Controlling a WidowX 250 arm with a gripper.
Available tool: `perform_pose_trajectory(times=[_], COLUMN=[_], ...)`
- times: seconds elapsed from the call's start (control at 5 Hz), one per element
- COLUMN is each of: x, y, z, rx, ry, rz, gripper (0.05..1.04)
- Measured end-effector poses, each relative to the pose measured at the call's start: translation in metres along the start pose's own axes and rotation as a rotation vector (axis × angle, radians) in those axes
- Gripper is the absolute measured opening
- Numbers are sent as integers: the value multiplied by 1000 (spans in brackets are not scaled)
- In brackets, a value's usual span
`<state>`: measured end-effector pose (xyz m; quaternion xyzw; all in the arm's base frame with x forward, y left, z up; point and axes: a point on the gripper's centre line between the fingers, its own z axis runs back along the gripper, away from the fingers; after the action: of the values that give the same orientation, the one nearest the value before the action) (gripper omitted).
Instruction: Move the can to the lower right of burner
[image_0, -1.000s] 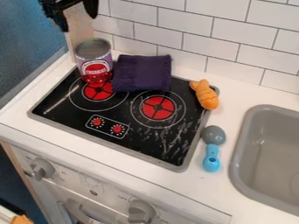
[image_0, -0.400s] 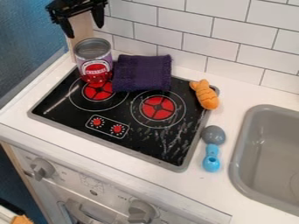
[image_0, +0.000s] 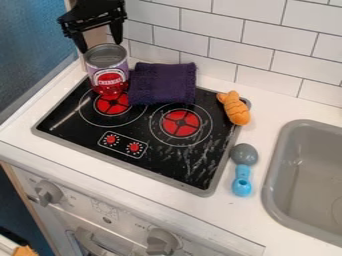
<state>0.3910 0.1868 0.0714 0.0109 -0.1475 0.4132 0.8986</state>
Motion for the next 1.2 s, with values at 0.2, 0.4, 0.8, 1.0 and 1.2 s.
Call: perform_pose_trajectory(times=[0.2, 0.4, 0.8, 1.0, 1.2], x=[-5, -18, -47, -59, -77], y=[-8, -14, -17, -10, -5], z=[-10, -17, 2, 14, 13], rx=[19, 19, 40, 47, 61], ry=[2, 19, 23, 18, 41], rz=[-32, -75, -135, -131, -132], gripper=[999, 999, 998, 999, 999])
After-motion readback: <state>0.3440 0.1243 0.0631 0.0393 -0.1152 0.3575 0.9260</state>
